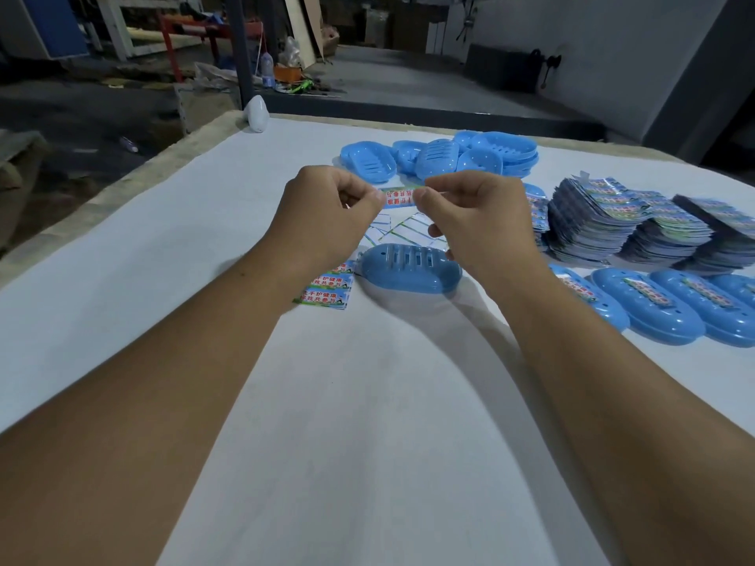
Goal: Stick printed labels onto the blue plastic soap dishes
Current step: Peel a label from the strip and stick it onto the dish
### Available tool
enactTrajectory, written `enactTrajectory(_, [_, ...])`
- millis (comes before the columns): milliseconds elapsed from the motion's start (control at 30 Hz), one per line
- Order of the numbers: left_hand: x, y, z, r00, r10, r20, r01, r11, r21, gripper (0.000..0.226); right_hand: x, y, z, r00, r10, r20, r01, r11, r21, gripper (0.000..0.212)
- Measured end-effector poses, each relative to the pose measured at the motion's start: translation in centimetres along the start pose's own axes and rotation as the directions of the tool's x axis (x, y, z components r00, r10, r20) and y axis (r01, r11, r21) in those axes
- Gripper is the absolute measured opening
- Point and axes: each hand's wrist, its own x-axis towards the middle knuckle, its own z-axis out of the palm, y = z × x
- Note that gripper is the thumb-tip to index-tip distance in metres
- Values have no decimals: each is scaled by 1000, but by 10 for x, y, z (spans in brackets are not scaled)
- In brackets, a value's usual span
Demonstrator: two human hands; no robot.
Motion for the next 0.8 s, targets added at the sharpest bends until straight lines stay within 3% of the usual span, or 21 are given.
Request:
enactTrajectory(67, [-1,0,1,999,53,13,-54,996,71,14,0,2,0,1000,4,5,-4,996,-91,14])
enactTrajectory(300, [-1,0,2,995,88,38,-92,987,131,12,4,0,-7,999,28,39,-23,990,-139,17])
enactTrajectory(567, [-1,-1,11,989,-112,101,103,990,93,34,6,-2,-21,950,269,157,-230,946,-230,30])
enactTrajectory(700, [0,3,14,967,-192,165,166,973,157,36,7,3,-24,923,342,179,-281,913,-296,44])
enactTrajectory(800, [0,4,14,949,-238,206,200,962,188,34,7,6,-21,911,361,198,-275,892,-360,41])
